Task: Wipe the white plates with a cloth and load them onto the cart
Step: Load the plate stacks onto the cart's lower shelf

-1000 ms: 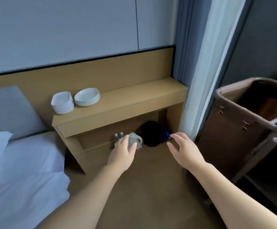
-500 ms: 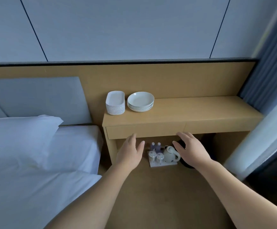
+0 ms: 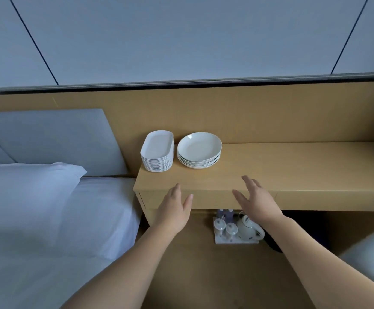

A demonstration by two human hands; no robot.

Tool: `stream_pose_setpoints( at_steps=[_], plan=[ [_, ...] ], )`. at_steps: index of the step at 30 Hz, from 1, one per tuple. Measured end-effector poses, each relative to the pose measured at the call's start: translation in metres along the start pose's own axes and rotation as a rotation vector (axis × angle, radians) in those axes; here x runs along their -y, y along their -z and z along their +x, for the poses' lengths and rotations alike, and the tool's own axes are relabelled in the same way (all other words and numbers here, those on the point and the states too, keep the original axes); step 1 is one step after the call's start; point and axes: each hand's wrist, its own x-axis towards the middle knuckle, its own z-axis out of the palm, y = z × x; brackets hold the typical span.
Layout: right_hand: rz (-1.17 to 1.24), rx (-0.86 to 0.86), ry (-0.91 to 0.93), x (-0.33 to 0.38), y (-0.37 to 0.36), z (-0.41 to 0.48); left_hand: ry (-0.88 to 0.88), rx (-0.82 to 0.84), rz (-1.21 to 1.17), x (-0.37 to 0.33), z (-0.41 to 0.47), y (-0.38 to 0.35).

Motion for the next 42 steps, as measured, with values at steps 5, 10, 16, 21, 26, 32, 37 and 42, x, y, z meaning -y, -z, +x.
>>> stream_pose_setpoints(
  at_steps=[5, 10, 16, 21, 26, 32, 37, 42],
  plan=[
    [0.059, 0.108, 0.015, -0.024, 0.003, 0.093, 0.096, -0.022, 0.016, -0.023, 0.068, -0.018],
    [0.000, 0.182, 0.028, -0.032, -0.005, 0.174, 0.165, -0.031, 0.015, -0.029, 0.128, -0.037],
    [0.000, 0.232, 0.012, -0.029, -0.039, 0.261, 0.167, -0.048, -0.010, -0.002, 0.206, -0.056],
    [0.111, 0.248, -0.078, -0.034, -0.074, 0.321, 0.178, 0.003, 0.016, 0.019, 0.255, -0.069],
    [0.139, 0.267, -0.162, -0.039, -0.095, 0.353, 0.170, 0.051, -0.012, 0.038, 0.284, -0.079],
    [0.223, 0.254, -0.163, -0.046, -0.103, 0.362, 0.182, 0.064, -0.111, 0.046, 0.302, -0.084],
    [0.328, 0.219, -0.233, -0.048, -0.109, 0.366, 0.212, 0.036, -0.192, 0.049, 0.312, -0.086],
    [0.463, 0.185, -0.310, -0.051, -0.113, 0.367, 0.276, -0.020, -0.308, 0.045, 0.322, -0.084]
  ],
)
